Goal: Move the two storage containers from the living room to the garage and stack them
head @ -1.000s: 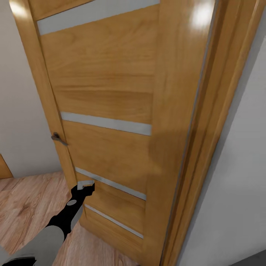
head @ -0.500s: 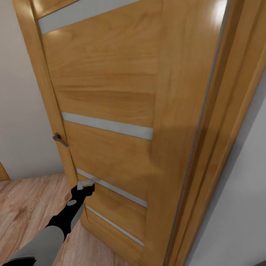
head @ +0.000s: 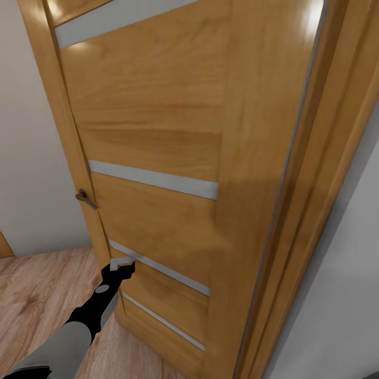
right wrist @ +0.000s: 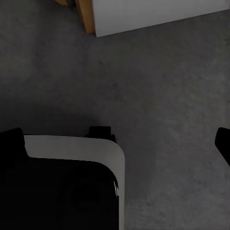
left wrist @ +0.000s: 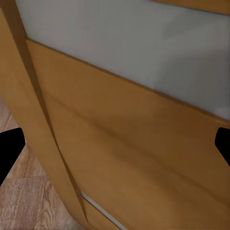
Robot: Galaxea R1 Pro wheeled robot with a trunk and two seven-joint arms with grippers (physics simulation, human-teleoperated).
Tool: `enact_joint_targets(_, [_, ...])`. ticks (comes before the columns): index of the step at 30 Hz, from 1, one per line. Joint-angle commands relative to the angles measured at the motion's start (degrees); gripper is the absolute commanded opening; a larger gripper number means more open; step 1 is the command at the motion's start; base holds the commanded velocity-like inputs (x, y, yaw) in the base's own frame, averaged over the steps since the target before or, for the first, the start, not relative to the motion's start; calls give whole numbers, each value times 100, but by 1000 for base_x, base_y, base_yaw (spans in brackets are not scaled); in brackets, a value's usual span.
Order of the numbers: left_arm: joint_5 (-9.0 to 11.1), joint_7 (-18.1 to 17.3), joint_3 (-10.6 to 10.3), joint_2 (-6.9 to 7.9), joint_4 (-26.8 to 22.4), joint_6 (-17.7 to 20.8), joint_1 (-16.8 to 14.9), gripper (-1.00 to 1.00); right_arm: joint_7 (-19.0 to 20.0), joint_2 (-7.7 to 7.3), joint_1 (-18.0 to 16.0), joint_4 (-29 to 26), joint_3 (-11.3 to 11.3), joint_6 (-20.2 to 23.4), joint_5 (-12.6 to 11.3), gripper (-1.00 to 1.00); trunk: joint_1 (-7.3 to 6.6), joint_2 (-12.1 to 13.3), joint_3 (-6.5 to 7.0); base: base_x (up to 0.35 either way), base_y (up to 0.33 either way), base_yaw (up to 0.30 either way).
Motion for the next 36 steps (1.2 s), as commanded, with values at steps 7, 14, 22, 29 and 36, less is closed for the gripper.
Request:
enact_joint_targets(7, [-4,-1,5,-2,0,-16,-6,100,-1,-1,-3,5,4,-18,2,100,0,-3,-5,46,0,0])
enact_joint_targets(14, [2,-4,5,44,0,-19,-6,100,-1,-1,-3,5,3,-18,2,100,0,-3,-5,75,0,0])
enact_joint_targets(22, [12,2,5,88,0,-19,-6,100,-1,-1,-3,5,4,-18,2,100,0,-3,-5,6,0,0])
enact_joint_targets(29, [8,0,4,95,0,-19,-6,100,-1,-1,-3,5,1,-18,2,100,0,-3,-5,48,0,0])
enact_joint_targets(36, [5,2,4,95,-5,-19,-6,100,-1,-1,-3,5,0,-18,2,100,0,-3,-5,109,0,0])
